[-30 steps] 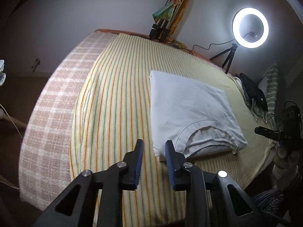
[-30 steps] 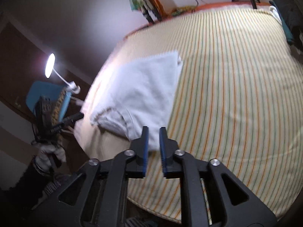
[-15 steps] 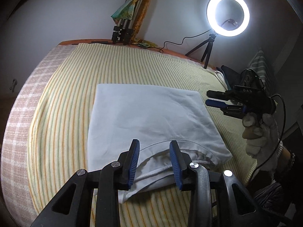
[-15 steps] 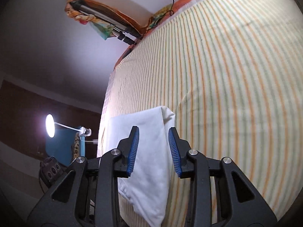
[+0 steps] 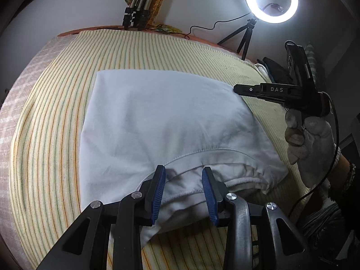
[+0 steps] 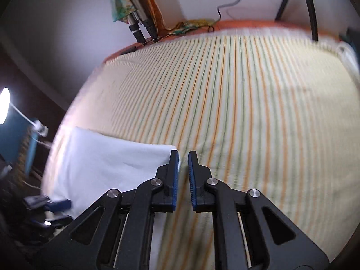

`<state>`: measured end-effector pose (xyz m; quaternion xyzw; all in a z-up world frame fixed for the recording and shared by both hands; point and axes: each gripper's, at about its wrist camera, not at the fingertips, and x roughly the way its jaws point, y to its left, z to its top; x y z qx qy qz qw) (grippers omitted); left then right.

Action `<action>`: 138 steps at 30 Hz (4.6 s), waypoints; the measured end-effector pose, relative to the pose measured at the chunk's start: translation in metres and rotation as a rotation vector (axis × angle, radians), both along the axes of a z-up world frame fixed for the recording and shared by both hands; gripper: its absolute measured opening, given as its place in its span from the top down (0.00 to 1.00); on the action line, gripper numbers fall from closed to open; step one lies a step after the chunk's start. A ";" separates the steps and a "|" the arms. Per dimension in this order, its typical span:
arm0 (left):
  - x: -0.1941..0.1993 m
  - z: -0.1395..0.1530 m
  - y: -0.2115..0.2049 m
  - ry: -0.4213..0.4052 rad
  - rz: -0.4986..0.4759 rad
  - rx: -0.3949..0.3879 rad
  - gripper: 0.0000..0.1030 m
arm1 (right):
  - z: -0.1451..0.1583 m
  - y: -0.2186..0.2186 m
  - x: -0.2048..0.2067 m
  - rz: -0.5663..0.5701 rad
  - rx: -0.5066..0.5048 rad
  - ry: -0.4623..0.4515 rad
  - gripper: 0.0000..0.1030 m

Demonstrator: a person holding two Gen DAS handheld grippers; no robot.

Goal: Fold small clothes
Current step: 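Close both tools on the folded shirt edge and lift it, then carry the folded shirt with both tools onto the dark bag, then open both tools and release the shirt on the stack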

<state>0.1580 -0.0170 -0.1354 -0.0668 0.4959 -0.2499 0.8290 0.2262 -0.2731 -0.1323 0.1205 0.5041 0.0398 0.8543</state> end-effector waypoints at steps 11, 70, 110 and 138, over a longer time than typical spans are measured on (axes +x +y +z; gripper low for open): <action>0.001 0.021 0.078 0.004 0.222 -0.128 0.37 | 0.021 -0.037 -0.031 -0.070 0.303 0.015 0.51; 0.059 0.069 -0.145 -0.071 -0.035 -0.249 0.93 | 0.109 -0.119 -0.119 -0.049 0.057 -0.078 0.91; 0.174 0.094 -0.498 -0.297 -0.207 -0.082 0.53 | 0.133 -0.432 -0.070 -0.462 -0.524 -0.134 0.85; 0.075 0.173 -0.432 -0.449 -0.146 0.032 0.00 | 0.216 -0.358 -0.168 -0.509 -0.457 -0.346 0.00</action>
